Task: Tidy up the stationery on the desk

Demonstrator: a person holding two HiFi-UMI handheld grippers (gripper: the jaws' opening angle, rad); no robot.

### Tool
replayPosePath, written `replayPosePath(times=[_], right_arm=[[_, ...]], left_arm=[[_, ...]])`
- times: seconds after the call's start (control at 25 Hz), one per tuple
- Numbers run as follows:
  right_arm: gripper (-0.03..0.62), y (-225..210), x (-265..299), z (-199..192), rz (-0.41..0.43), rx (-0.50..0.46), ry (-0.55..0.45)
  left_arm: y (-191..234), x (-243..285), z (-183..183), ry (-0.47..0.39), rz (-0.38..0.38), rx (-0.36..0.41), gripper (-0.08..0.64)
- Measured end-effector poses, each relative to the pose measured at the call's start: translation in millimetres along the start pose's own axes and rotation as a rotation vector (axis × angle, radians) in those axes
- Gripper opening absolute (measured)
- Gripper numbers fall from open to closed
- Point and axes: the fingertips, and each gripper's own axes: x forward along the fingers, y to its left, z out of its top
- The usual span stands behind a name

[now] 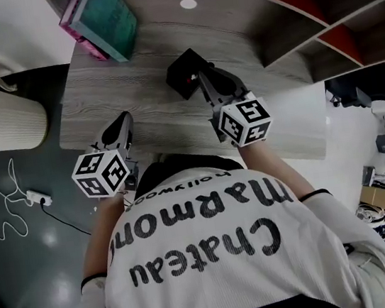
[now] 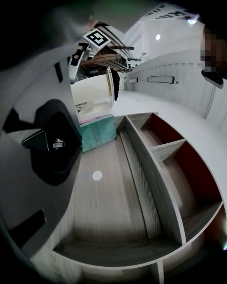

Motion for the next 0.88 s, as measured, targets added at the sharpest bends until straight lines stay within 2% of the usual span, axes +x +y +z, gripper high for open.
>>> replayPosePath(times=[0.44,0.64,0.88], right_arm=[[0.052,-5.3,-1.2,-26.1,-0.007,0.073,0.072],[0.054,-4.8,-0.5,-29.6,0.015,0.096,0.084],[0.081,-7.2,-8.6,-38.0,0.041,0.169,0.117]], left_arm=[[-3.5,-5.8,-9.7,0.007,0.013,-0.01,0.015],[-9.2,-12.7,-10.3,-0.012,0.035,-0.017,0.015],[-30.0,-27.6,-19.4,-0.038,0.06,-0.046,0.015]])
